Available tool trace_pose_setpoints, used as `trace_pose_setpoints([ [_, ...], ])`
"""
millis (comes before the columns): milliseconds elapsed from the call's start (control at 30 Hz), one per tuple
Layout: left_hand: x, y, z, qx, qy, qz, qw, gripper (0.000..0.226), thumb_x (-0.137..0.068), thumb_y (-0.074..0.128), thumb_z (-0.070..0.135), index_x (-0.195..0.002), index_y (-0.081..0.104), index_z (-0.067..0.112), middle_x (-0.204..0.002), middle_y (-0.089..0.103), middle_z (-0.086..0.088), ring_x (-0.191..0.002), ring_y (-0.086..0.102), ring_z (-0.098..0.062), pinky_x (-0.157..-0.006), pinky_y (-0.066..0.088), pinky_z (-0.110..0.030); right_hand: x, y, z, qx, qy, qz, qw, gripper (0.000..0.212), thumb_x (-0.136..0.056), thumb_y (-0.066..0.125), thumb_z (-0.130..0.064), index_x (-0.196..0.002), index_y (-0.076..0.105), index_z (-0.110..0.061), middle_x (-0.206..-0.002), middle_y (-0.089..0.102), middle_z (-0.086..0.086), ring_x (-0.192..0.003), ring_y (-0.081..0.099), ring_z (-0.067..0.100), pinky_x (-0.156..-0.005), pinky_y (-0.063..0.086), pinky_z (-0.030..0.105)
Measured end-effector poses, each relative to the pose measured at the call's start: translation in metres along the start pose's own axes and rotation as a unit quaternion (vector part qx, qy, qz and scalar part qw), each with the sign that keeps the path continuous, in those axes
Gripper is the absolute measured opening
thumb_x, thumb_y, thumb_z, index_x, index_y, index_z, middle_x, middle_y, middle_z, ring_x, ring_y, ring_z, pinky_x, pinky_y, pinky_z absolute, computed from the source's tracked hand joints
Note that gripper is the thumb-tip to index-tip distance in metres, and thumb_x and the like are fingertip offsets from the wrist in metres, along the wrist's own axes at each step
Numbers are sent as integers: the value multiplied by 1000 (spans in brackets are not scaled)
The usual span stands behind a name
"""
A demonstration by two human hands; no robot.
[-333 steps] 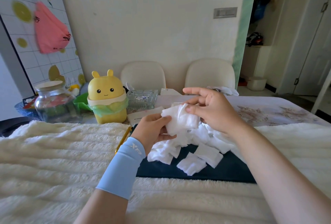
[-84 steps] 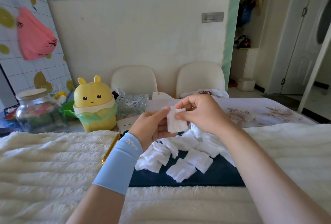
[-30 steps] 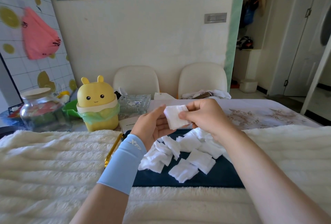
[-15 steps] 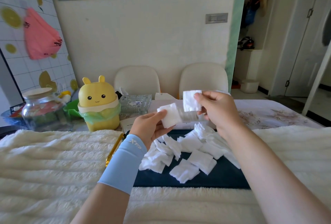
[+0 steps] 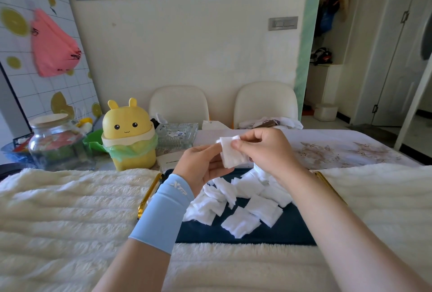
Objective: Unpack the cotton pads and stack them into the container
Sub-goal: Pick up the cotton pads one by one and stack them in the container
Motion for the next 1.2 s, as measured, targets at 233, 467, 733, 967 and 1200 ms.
trace_pose_setpoints([
  [233,0,-2,3,-61,2,-33,998,27,-85,73,18,-106,72,1,-106,74,-16,-100,72,-26,-83,60,-29,-2,0,4,-62,60,-26,996,32,-85,80,-26,-111,63,-25,-97,73,-2,-77,67,11,-57,47,22],
  [467,-4,-23,3,-143,30,90,985,9,-85,73,-1,-91,73,6,-98,76,-14,-83,75,-24,-73,62,-27,-10,-4,26,371,-106,-67,920,24,-97,61,-26,-119,66,-37,-115,69,-8,-109,62,16,-91,45,33],
  [733,-5,-24,4,-159,46,120,979,12,-85,73,0,-90,70,10,-97,74,-11,-86,74,-23,-70,61,-26,-9,10,53,528,-133,-183,818,63,-85,69,-18,-142,52,-38,-111,69,-11,-130,42,15,-119,-9,55],
  [967,-6,-26,4,-161,46,137,976,3,-88,71,5,-90,71,7,-94,73,-10,-85,73,-24,-73,62,-29,-11,-3,32,413,-100,-161,891,32,-86,74,-28,-115,71,-40,-92,60,-16,-103,52,10,-107,30,36],
  [1200,-9,-35,7,-157,72,210,962,14,-90,69,9,-76,70,9,-81,71,-5,-79,73,-26,-79,61,-39,-15,-23,30,125,-9,-139,982,11,-84,80,-27,-92,76,-34,-87,67,-5,-81,63,14,-81,49,29],
])
Point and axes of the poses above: each hand's wrist, its own x-axis away from the middle knuckle, its own y-axis out of the palm, z = x × y, the point moved 3 cm from there along -x, towards the middle knuckle
